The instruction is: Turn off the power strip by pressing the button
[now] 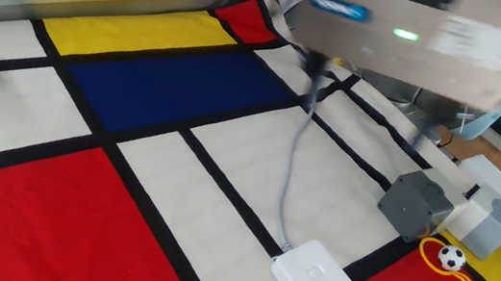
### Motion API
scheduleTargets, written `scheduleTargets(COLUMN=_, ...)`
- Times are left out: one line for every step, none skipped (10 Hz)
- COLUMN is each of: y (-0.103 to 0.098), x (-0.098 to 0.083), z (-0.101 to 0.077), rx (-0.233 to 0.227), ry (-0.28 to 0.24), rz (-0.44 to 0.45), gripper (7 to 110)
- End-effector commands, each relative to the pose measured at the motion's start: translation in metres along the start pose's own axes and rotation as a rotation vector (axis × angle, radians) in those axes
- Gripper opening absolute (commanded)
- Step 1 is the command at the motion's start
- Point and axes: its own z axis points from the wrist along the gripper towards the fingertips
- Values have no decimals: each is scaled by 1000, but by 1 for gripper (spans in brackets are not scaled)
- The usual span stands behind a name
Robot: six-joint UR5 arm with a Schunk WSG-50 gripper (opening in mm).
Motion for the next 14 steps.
scheduleTargets(y=-28, x=20, z=19, rx=8, ry=-6, rz=57, gripper=66)
scheduleTargets(y=-36, x=31, z=38, rx=30, ry=0, rz=60, gripper=66)
scheduleTargets(y=-44, x=41, z=53, rx=93, ry=16, rz=112, gripper=66)
scheduleTargets(y=-37, x=46, z=68, rx=109, ry=18, rz=146, gripper=66)
scheduleTargets(y=-20, x=50, z=84, rx=86, ry=11, rz=164, gripper=66)
scheduleTargets(y=-2, x=50, z=94, rx=33, ry=-2, rz=197, gripper=66)
scheduleTargets(y=9, x=48, z=99, rx=-9, ry=-14, rz=249, gripper=66)
scheduleTargets(y=9, x=43, z=104, rx=-21, ry=-23, rz=275, gripper=66)
scheduleTargets(y=14, x=33, z=115, rx=-53, ry=-27, rz=244, gripper=66)
scheduleTargets(y=-4, x=29, z=120, rx=6, ry=-19, rz=246, gripper=66)
scheduleTargets(y=-21, x=26, z=120, rx=74, ry=-5, rz=298, gripper=66)
scheduleTargets(y=-36, x=26, z=115, rx=141, ry=2, rz=375, gripper=66)
scheduleTargets(y=-31, x=20, z=117, rx=95, ry=1, rz=303, gripper=66)
scheduleTargets(y=-9, x=9, z=121, rx=-10, ry=-20, rz=155, gripper=66)
